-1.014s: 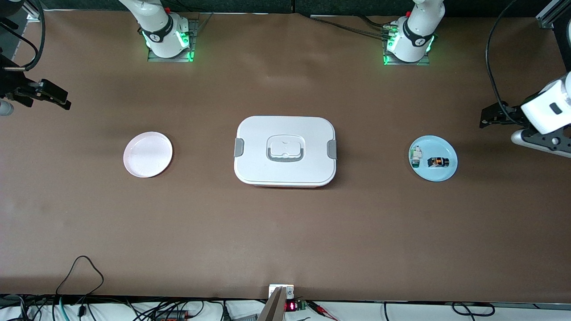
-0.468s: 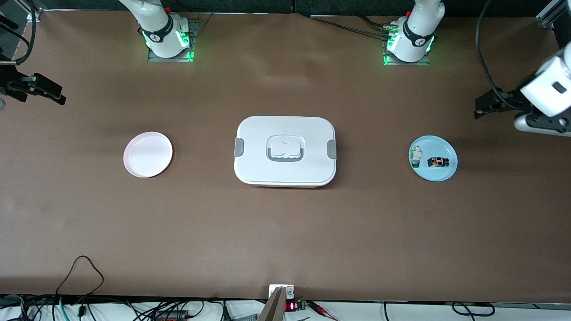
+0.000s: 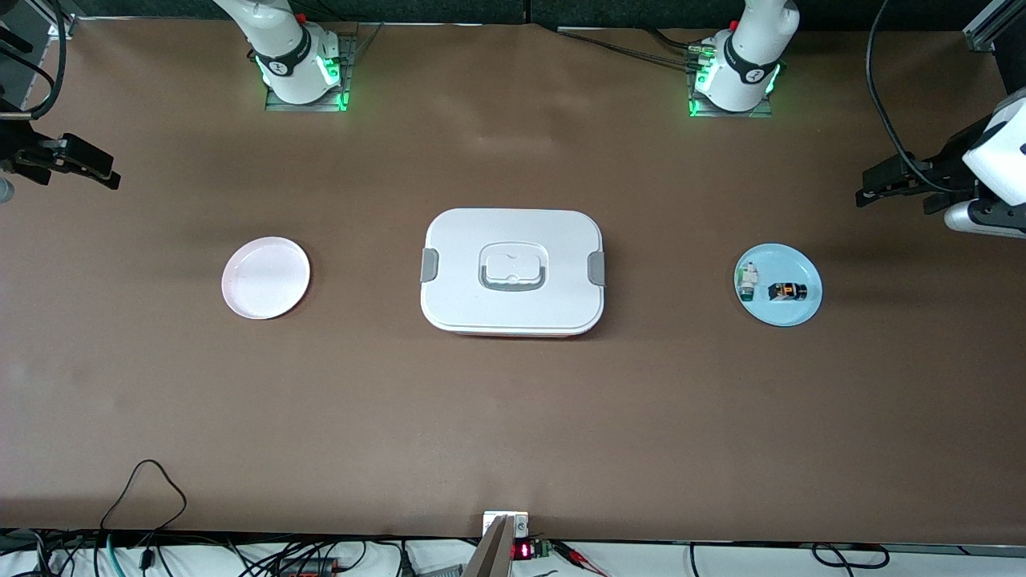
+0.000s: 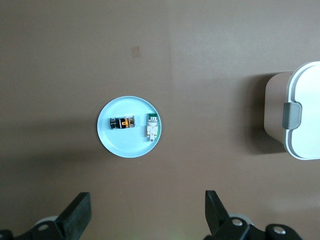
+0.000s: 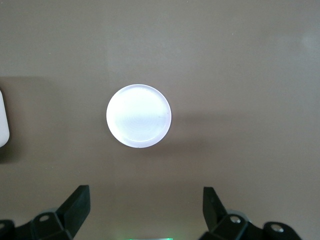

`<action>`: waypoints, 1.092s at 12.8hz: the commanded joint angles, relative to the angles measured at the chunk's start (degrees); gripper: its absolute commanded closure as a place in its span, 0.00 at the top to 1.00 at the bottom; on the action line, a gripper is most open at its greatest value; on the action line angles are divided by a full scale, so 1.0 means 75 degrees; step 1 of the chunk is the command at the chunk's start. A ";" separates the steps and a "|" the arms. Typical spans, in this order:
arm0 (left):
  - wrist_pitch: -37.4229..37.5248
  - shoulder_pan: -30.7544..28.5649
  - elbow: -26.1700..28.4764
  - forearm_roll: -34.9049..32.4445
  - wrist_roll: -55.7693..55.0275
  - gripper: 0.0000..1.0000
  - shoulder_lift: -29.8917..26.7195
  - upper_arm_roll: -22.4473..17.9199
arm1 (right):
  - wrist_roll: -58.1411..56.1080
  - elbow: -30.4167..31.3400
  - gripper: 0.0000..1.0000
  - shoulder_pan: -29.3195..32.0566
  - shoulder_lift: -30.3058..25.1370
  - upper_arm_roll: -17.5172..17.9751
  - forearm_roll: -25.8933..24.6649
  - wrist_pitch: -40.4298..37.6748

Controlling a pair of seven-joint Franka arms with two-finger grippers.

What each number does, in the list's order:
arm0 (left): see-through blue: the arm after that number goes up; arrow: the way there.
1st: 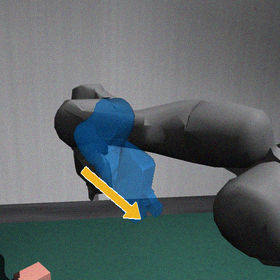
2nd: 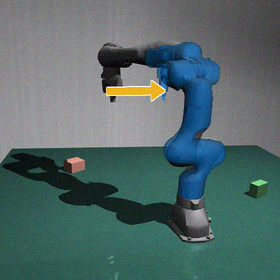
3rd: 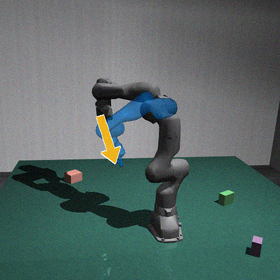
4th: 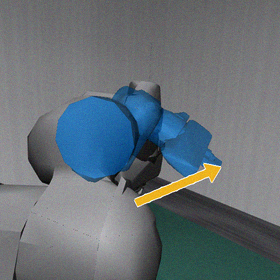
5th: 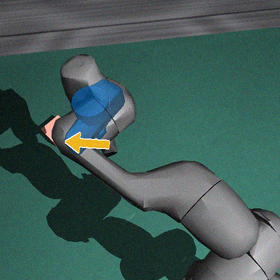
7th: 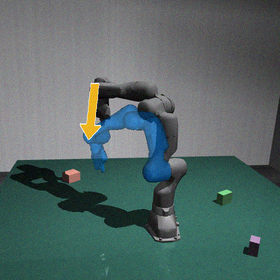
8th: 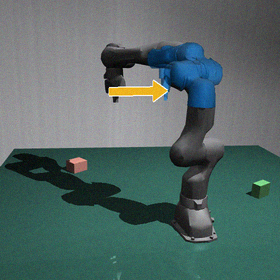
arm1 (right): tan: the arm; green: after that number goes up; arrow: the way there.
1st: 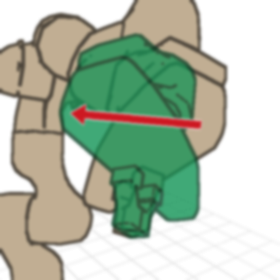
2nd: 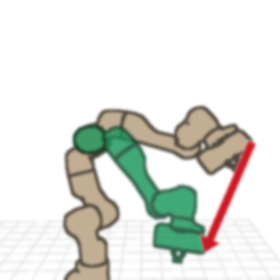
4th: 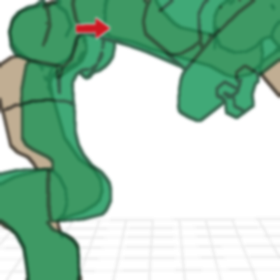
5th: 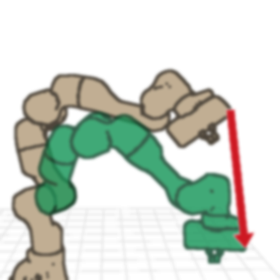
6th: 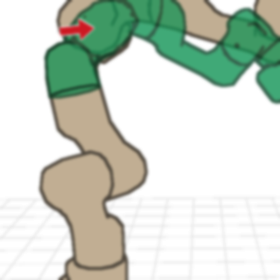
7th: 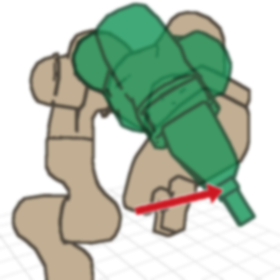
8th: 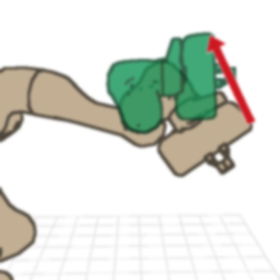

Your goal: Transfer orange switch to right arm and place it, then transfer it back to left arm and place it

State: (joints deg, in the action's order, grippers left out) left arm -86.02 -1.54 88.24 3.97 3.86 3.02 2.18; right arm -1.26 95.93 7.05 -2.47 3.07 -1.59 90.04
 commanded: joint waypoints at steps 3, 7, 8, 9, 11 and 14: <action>-0.0039 0.0474 0.0070 -0.0890 0.0188 1.00 -0.0297 -0.0045 | -0.0114 -0.0228 1.00 0.0032 0.0083 0.0048 0.0013 -0.0205; 0.0126 0.0463 0.0082 -0.0940 0.0235 1.00 -0.0425 -0.0021 | -0.0125 -0.0217 1.00 0.0032 0.0083 0.0048 0.0024 -0.0216; 0.0079 0.0463 0.0082 -0.0928 0.0259 1.00 -0.0425 0.0003 | -0.0149 -0.0205 1.00 0.0044 0.0083 0.0048 0.0024 -0.0217; 0.0055 0.0440 0.0082 -0.0905 0.0456 1.00 -0.0414 0.0003 | -0.0149 -0.0205 1.00 0.0056 0.0083 0.0037 0.0024 -0.0217; 0.0032 0.0358 0.0117 -0.0939 0.0716 1.00 -0.0414 0.0073 | -0.0149 -0.0205 1.00 0.0056 0.0083 0.0048 0.0024 -0.0217; 0.0032 0.0310 0.0082 -0.0893 0.0738 1.00 -0.0344 0.0061 | -0.0137 -0.0205 1.00 0.0044 0.0083 0.0037 0.0024 -0.0217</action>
State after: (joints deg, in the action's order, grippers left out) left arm -85.66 1.35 88.30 -2.04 7.38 0.98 2.29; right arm -1.29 95.92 7.05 -2.47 3.10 -1.59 89.72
